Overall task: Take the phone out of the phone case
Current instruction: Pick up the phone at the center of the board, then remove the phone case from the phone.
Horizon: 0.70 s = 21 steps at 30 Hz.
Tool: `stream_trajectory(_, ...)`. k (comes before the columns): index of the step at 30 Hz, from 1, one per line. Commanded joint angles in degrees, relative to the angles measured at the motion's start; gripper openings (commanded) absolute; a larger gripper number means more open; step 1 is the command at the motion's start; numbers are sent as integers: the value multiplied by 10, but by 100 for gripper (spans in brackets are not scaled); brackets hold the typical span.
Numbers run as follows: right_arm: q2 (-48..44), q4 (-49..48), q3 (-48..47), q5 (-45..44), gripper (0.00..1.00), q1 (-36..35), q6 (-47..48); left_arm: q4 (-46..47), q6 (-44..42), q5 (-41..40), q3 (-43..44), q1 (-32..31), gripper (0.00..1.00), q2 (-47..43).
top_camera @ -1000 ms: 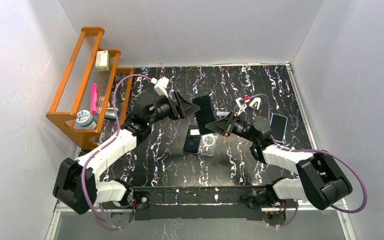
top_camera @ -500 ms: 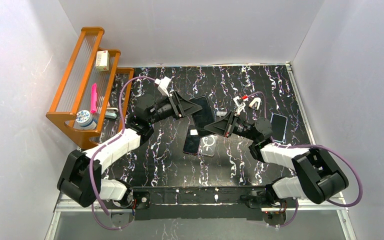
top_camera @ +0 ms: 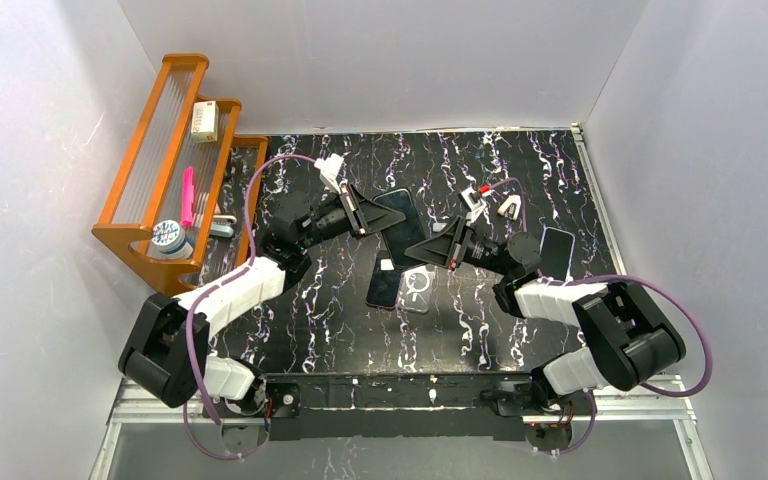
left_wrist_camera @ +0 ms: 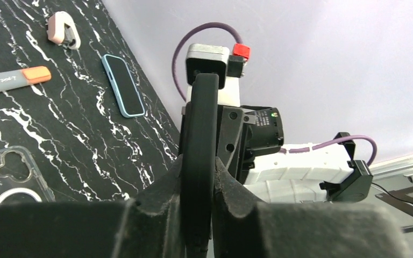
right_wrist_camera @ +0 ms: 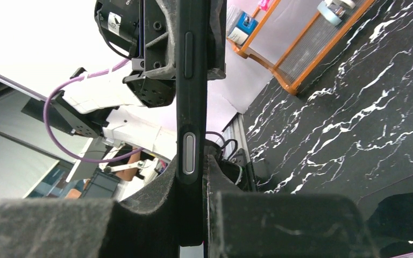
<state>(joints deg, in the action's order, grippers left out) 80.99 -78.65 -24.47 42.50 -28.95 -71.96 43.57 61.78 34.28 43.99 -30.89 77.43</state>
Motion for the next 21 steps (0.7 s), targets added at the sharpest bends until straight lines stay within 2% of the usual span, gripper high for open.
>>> stream_trajectory(1, -1, -82, -34, -11, 5, -4, -8, 27, 11, -23, -15, -3, 3, -17)
stream_trajectory(3, -4, -73, -31, -21, 12, -6, -4, 29, 17, -48, -20, -3, 0, -25)
stream_trajectory(8, -19, -32, -15, -55, 41, -23, 28, 35, 42, -135, -38, -3, 0, -48)
stream_trajectory(11, -22, -26, -6, -73, 52, -38, 38, 40, 55, -180, -49, -3, 0, -61)
stream_trajectory(14, -16, -35, -1, -82, 57, -48, 39, 46, 70, -218, -59, -3, 0, -69)
stream_trajectory(21, 10, -65, -6, -90, 58, -69, 35, 73, 110, -278, -87, -3, 0, -77)
